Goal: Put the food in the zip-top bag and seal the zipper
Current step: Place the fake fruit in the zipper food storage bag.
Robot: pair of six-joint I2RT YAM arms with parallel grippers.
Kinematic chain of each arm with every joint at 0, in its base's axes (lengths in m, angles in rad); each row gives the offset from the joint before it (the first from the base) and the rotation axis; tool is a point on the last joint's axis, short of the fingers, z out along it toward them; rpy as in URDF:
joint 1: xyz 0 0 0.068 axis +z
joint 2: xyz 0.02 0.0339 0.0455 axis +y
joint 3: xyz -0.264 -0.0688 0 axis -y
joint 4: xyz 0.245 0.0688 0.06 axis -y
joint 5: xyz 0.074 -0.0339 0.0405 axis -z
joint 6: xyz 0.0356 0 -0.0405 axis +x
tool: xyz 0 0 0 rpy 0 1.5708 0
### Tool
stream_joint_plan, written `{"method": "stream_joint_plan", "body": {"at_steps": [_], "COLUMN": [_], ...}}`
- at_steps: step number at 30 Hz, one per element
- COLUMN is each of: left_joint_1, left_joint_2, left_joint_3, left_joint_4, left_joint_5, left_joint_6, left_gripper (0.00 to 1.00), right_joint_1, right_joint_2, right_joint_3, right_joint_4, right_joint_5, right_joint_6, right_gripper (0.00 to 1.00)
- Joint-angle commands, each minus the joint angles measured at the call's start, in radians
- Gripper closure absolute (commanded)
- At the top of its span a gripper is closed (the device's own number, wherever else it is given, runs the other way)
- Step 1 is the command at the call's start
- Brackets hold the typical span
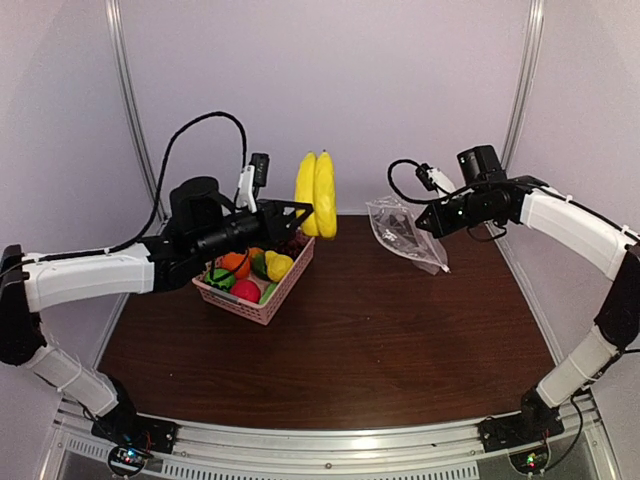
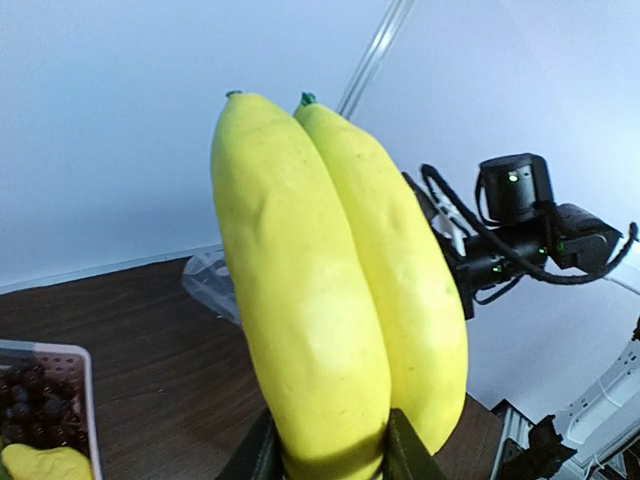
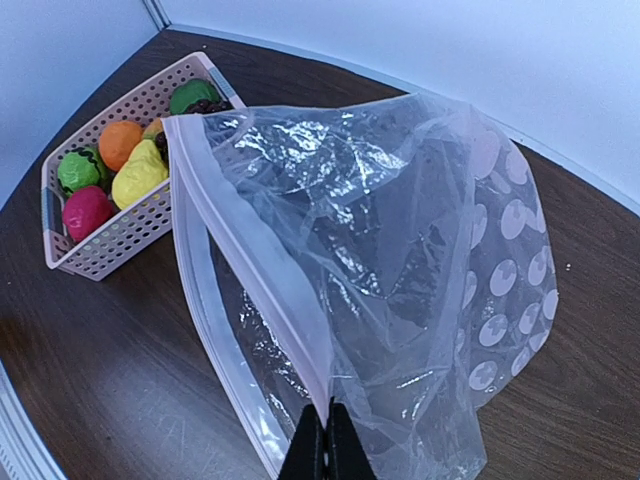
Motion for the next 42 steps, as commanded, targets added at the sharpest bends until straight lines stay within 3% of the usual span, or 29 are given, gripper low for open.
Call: {"method": "stream_joint_plan", "body": {"at_steps": [1,5,12,20,26,32,36,37,42], "left_joint_1": [-0.069,-0.115,-0.150,-0.162,-0.187,-0.194,-0.200,-0.207,-0.231], "left_joint_2": [0.113,0.265,0.428,0.572,0.650,0.656,0.694,0.707,0.755], "left_joint_3": [0.002,0.091,0.204,0.329,0.363,0.315,0.403,0.429,0.497], "left_joint_4": [0.458,0.591,0.650,0.611,0.619,0.651,0.541,0.519,0.514], "left_joint_5": [0.062,0.073,0.021,-0.076,-0.136,-0.205,-0.257,-0.263,-0.247], "left_joint_6": [-0.046,-0.095,-0.109,-0.037,0.041,0.064,0.089,0.105,0.121], "left_gripper": [0.79,0.80,0.85,0.86,0.88,0.92,0.92,0.90,0.48], "right_joint_1": [0.008,0.007,0.008,0.005,-0.053,-0.096,-0.096,-0.097,-0.100], "right_joint_2": [0.018,0.029,0.017,-0.007,-0.029,-0.058,-0.074,-0.079,-0.090], "right_joint_3": [0.069,0.089,0.081,0.083,0.074,0.063,0.040,0.037,0.035], "right_joint_4": [-0.080,-0.084,-0.081,-0.072,0.026,0.058,0.095,0.109,0.160], "right_joint_5": [-0.127,-0.175,-0.236,-0.375,-0.551,-0.596,-0.619,-0.624,-0.664], "right_joint_6": [0.059,0.112,0.149,0.200,0.343,0.391,0.418,0.426,0.466], "right_gripper": [1.00,1.00,1.00,1.00,1.00,1.00,1.00,1.00,1.00]}}
